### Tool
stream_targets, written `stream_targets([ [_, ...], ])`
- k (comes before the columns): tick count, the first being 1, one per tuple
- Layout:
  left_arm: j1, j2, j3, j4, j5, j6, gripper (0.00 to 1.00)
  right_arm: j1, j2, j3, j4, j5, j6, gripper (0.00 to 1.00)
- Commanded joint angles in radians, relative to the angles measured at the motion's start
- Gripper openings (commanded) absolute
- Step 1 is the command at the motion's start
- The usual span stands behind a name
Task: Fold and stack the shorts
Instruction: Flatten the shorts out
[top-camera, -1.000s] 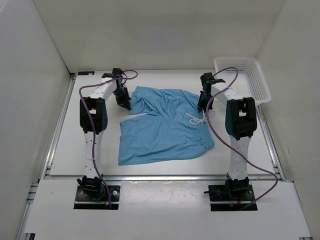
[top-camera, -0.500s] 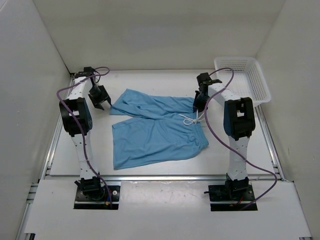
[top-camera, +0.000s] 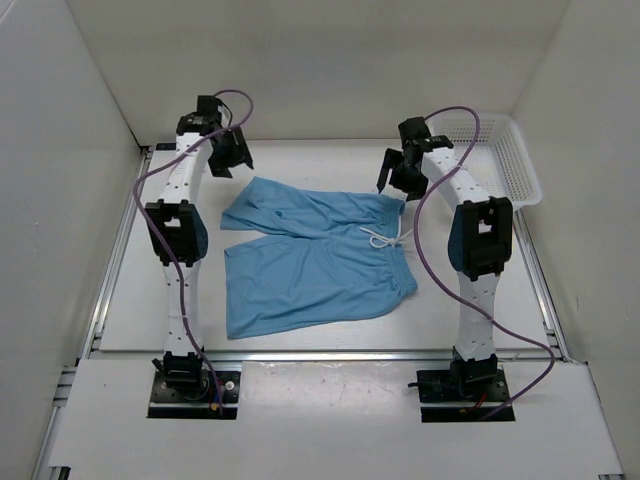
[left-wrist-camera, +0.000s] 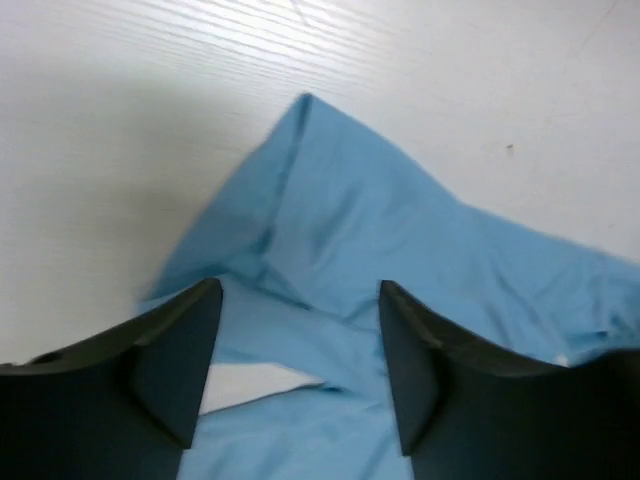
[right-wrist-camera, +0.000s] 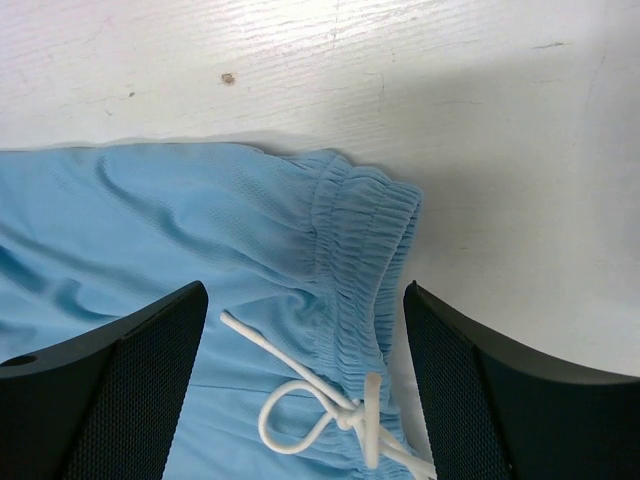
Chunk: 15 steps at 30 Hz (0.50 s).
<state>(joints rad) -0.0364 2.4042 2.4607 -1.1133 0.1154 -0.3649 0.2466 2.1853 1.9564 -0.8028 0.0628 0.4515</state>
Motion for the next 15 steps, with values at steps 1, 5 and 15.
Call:
stream_targets([
  [1,-0.022,0.093,0.035,-0.040,0.056,-0.011,0.79,0.000,-0.009,0.042,-0.050,0.015,-0.017,0.84],
  [5,-0.040,0.142,0.063,0.004,0.076,-0.011,0.79,0.000,0.030,0.091,-0.059,0.025,-0.017,0.82],
  [15,-0.062,0.202,0.061,0.015,0.104,-0.011,0.34,-0.009,0.085,0.176,-0.098,0.025,-0.008,0.80],
])
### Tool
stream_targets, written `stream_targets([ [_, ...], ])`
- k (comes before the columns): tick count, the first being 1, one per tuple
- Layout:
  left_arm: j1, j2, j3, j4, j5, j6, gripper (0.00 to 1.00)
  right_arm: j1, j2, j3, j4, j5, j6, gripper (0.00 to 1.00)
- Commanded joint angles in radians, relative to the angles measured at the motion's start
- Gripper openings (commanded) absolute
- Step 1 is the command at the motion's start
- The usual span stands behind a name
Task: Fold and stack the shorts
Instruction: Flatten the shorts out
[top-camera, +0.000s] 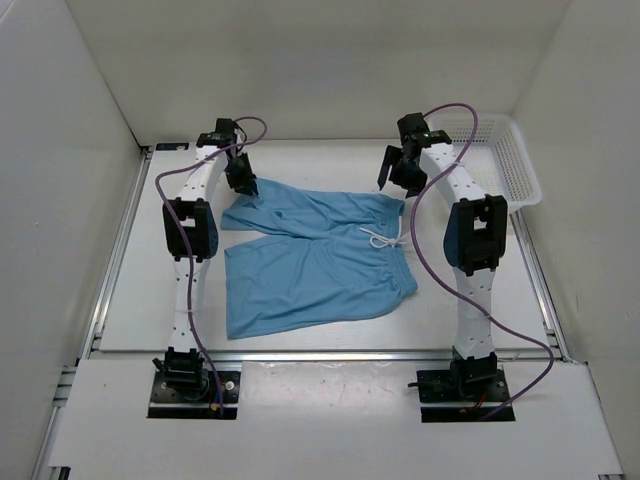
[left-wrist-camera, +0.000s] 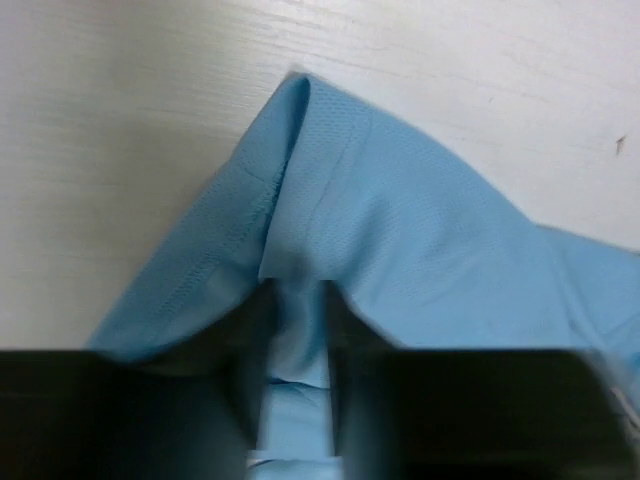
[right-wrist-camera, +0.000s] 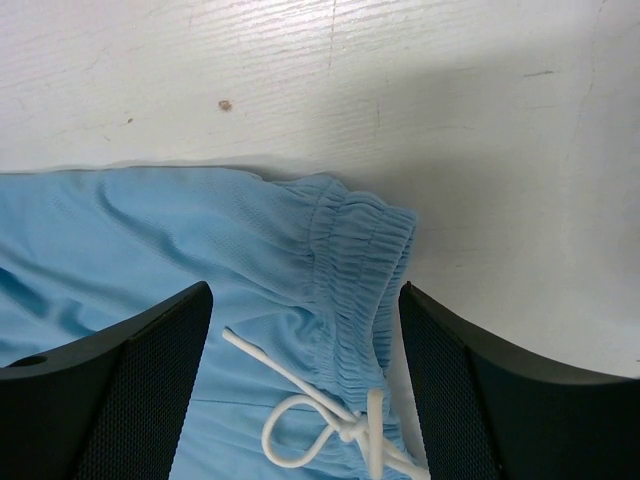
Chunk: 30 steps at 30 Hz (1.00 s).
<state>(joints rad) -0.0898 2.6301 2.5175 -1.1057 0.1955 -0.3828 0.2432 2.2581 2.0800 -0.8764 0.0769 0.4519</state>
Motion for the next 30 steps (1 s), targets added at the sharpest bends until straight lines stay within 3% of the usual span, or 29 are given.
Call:
stream_targets([
  [1,-0.008,-0.045,-0.015,0.023,0.012,0.007,0.25,-0.005,0.012,0.052,-0.024,0.011,-0.009,0.80],
  [4,-0.008,-0.076,-0.037,0.047,0.021,-0.002,0.11,-0.005,0.021,0.052,-0.024,0.011,-0.009,0.80],
  [8,-0.008,-0.087,-0.025,0.058,0.081,-0.002,0.11,-0.015,0.032,0.061,-0.024,0.011,-0.009,0.82],
  [10,-0.008,-0.096,-0.025,0.058,0.090,-0.002,0.11,-0.015,0.044,0.074,-0.035,0.011,-0.009,0.89],
  [15,0.002,-0.169,-0.060,0.141,0.090,-0.056,0.11,-0.034,0.080,0.120,-0.035,0.001,-0.009,0.89],
  [17,0.013,-0.179,-0.046,0.153,0.090,-0.074,0.11,-0.035,0.107,0.152,-0.045,0.001,-0.009,0.83],
  [18,0.013,-0.170,-0.014,0.165,0.090,-0.088,0.11,-0.035,0.118,0.179,-0.045,-0.009,-0.009,0.73],
  [22,0.013,-0.142,0.055,0.210,0.090,-0.134,0.11,-0.035,0.165,0.210,-0.055,-0.019,-0.009,0.60],
  [25,0.013,-0.116,0.095,0.234,0.101,-0.160,0.11,-0.035,0.176,0.210,-0.055,-0.019,-0.018,0.59],
  [30,0.032,-0.085,0.122,0.271,0.119,-0.197,0.11,-0.035,0.176,0.151,-0.055,-0.028,-0.048,0.67],
])
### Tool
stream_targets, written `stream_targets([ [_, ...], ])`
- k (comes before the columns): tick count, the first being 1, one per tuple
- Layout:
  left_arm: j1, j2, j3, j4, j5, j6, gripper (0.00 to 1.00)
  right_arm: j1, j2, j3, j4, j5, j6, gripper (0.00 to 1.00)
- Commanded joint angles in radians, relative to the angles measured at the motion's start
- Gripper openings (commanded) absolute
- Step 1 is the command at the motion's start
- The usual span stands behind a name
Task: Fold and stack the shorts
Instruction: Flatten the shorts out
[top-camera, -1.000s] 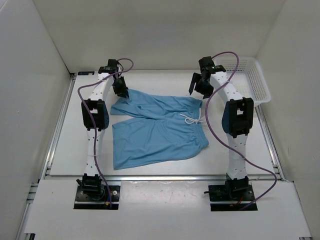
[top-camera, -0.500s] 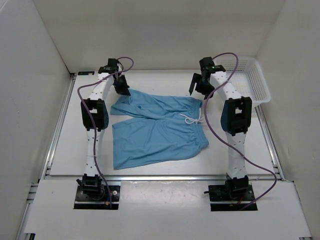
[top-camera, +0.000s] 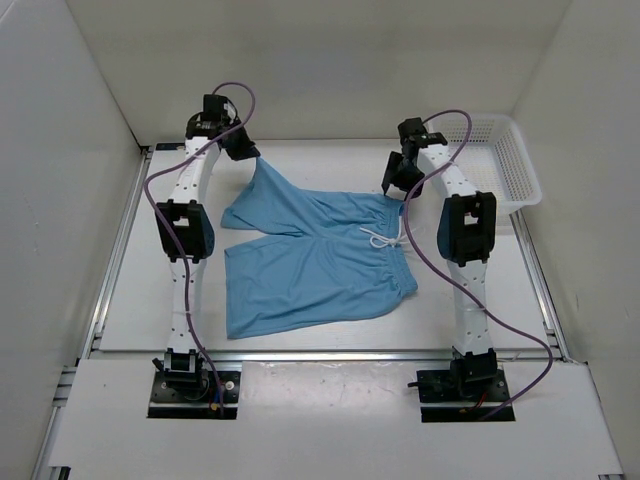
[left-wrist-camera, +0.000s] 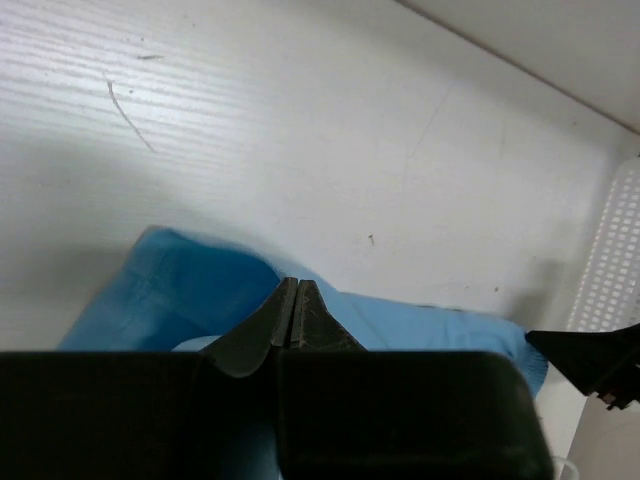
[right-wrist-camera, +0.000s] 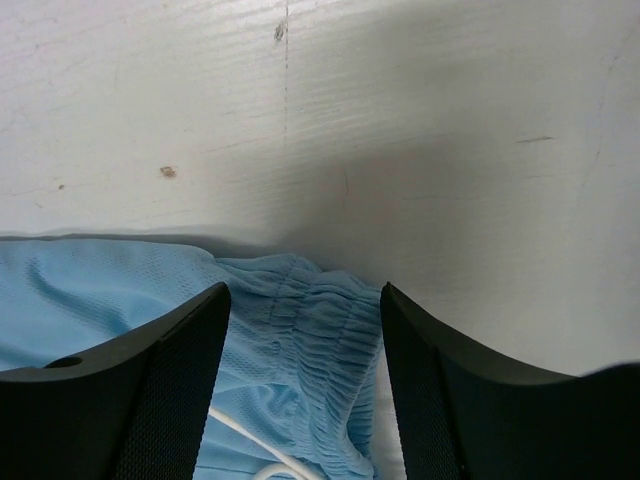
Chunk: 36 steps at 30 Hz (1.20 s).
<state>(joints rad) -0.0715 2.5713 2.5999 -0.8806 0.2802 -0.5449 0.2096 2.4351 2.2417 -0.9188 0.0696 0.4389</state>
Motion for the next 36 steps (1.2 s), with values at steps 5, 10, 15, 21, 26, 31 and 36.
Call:
stream_targets([
  [5,0.033,-0.014,0.040,0.057,0.043,-0.055,0.11,-0.001,-0.036,-0.082,0.026,-0.047,-0.057,0.59],
  [10,0.051,-0.034,0.002,0.057,0.043,-0.055,0.11,-0.001,-0.062,-0.140,0.051,-0.079,-0.066,0.54],
  [15,0.073,-0.063,-0.037,0.057,0.053,-0.024,0.11,-0.001,-0.129,-0.200,0.101,-0.103,-0.066,0.72],
  [21,0.082,-0.072,-0.086,0.057,0.053,-0.013,0.11,-0.001,-0.156,-0.249,0.127,-0.143,-0.077,0.37],
  [26,0.082,-0.072,-0.095,0.057,0.053,-0.013,0.11,-0.001,-0.156,-0.235,0.127,-0.117,-0.068,0.00],
  [31,0.091,-0.051,-0.071,0.057,0.053,-0.013,0.11,-0.001,-0.156,-0.137,0.127,0.024,-0.020,0.00],
  [36,0.091,-0.013,-0.032,0.057,0.053,-0.003,0.11,-0.001,-0.091,-0.044,0.104,0.068,0.012,0.00],
])
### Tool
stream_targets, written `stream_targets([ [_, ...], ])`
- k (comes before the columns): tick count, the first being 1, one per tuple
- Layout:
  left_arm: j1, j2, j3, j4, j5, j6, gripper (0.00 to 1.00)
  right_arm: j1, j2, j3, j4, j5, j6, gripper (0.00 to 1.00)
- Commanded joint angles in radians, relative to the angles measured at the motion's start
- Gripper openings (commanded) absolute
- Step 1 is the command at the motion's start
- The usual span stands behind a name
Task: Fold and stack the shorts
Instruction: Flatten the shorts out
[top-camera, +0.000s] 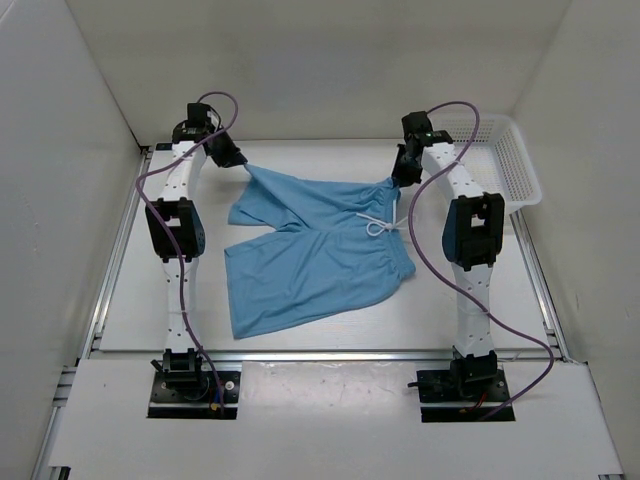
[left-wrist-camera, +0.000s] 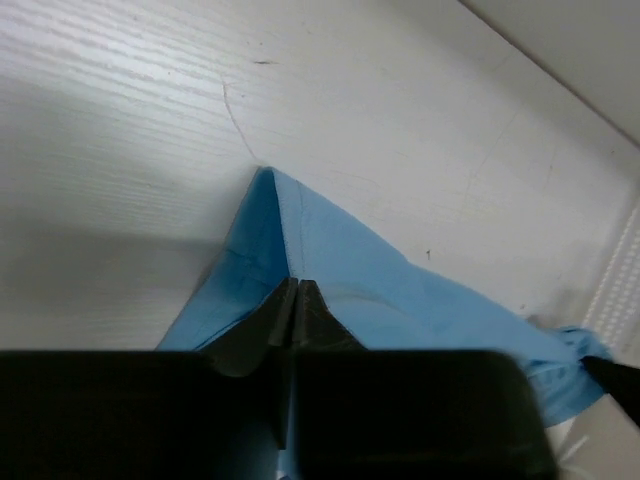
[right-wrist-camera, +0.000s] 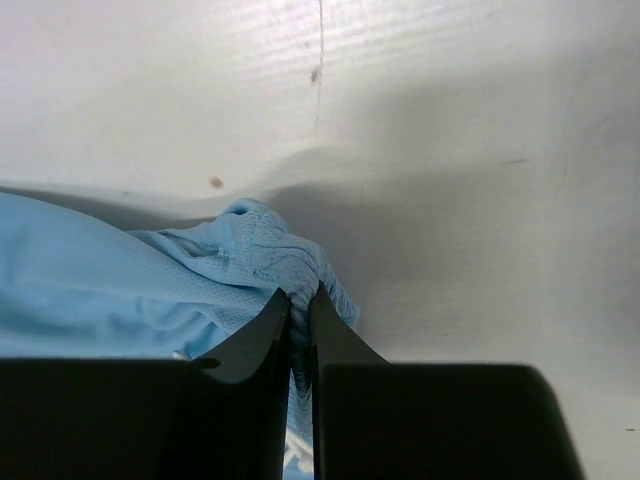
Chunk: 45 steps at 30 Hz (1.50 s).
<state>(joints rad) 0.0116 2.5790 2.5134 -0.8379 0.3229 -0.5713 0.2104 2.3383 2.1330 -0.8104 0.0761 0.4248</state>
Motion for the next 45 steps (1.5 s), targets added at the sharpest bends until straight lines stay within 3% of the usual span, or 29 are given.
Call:
stream_targets([
  [1,0.008,-0.020,0.055,0.014,0.010,0.036,0.30,-0.002,0.015,0.074,-0.004,0.048,0.026,0.00],
  [2,0.008,-0.020,0.055,0.014,0.010,0.036,0.50,-0.002,0.026,0.074,-0.004,0.048,0.026,0.00],
  [5,0.008,-0.020,0.035,0.014,0.010,0.057,0.92,-0.002,0.036,0.065,-0.004,0.037,0.026,0.00],
  [7,0.008,-0.020,0.022,0.014,0.019,0.071,1.00,-0.002,0.036,0.065,-0.004,0.037,0.026,0.00],
  [10,-0.001,-0.072,-0.045,-0.006,0.007,0.111,1.00,-0.002,0.036,0.065,-0.004,0.037,0.026,0.08],
  [11,-0.001,-0.121,-0.076,-0.006,-0.008,0.122,0.96,-0.002,0.036,0.065,-0.004,0.037,0.026,0.15],
  [12,-0.010,-0.147,-0.141,-0.006,-0.051,0.132,0.79,-0.002,0.036,0.065,-0.004,0.037,0.026,0.36],
  [13,-0.010,-0.172,-0.172,-0.015,-0.070,0.149,0.60,-0.002,0.027,0.065,-0.004,0.037,0.026,0.49],
  [15,-0.019,-0.224,-0.234,-0.036,-0.134,0.160,0.22,-0.002,0.027,0.065,-0.004,0.037,0.026,0.71],
  [16,-0.031,-0.224,-0.234,-0.055,-0.148,0.160,0.10,-0.002,0.017,0.065,-0.004,0.028,0.026,0.73],
  [18,-0.041,-0.224,-0.243,-0.107,-0.157,0.172,0.13,-0.002,0.004,0.065,-0.004,0.028,0.026,0.74],
  [19,-0.051,-0.206,-0.234,-0.116,-0.157,0.182,0.22,0.007,0.004,0.055,-0.004,0.028,0.026,0.74],
  [20,-0.052,-0.177,-0.234,-0.116,-0.157,0.182,0.50,0.007,-0.005,0.054,-0.004,0.028,0.026,0.74],
  [22,-0.076,-0.140,-0.182,-0.145,-0.157,0.182,0.65,0.018,-0.017,0.054,-0.004,0.028,0.026,0.74],
  [28,-0.119,-0.016,-0.038,-0.155,-0.209,0.125,0.66,0.037,-0.079,0.013,-0.004,0.037,0.026,0.75],
  [34,-0.137,0.072,0.073,-0.145,-0.220,0.102,0.60,0.037,-0.117,-0.021,-0.004,0.047,0.026,0.75],
  [39,-0.148,0.072,0.064,-0.145,-0.268,0.102,0.59,0.037,-0.149,-0.051,-0.004,0.047,0.017,0.75],
  [44,-0.148,0.046,0.064,-0.136,-0.277,0.102,0.10,0.037,-0.158,-0.061,-0.004,0.059,0.017,0.75],
  [45,-0.148,0.032,0.064,-0.127,-0.277,0.102,0.10,0.037,-0.171,-0.070,-0.004,0.059,0.017,0.75],
])
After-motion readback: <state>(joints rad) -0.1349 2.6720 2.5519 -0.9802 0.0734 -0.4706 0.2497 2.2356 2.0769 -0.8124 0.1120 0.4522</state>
